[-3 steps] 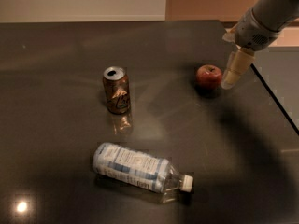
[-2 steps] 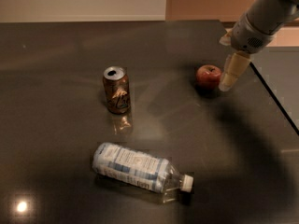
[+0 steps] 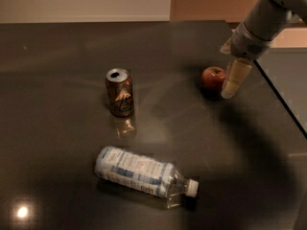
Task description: Pick apple
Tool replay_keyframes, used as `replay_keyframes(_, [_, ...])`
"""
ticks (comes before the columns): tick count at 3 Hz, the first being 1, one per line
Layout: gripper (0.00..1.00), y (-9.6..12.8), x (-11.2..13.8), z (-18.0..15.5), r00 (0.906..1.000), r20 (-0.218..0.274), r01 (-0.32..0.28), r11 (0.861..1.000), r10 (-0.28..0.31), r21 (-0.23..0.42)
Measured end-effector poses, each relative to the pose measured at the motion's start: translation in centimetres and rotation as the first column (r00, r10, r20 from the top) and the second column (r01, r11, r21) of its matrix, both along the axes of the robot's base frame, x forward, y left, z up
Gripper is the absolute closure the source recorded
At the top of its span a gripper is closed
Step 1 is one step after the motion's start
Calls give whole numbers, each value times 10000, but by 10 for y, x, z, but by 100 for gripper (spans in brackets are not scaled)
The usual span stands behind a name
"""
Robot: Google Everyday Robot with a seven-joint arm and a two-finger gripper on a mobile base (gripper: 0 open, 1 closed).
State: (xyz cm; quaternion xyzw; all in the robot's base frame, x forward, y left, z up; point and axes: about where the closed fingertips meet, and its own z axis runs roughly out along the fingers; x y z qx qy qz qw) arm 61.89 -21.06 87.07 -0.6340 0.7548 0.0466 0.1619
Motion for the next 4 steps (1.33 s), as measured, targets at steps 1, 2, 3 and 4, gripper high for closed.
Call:
replay_keyframes(1, [0, 5, -1, -7, 9999, -124, -45, 10000, 45, 5])
replay_keyframes(2, [15, 9, 1, -12, 9997, -226, -92, 10000, 93, 13])
replay_keyframes(3, [40, 11, 1, -14, 9995, -316, -94, 9999, 95, 43])
replay_keyframes(4, [62, 10, 1, -15, 9993, -368, -56, 10000, 57, 26])
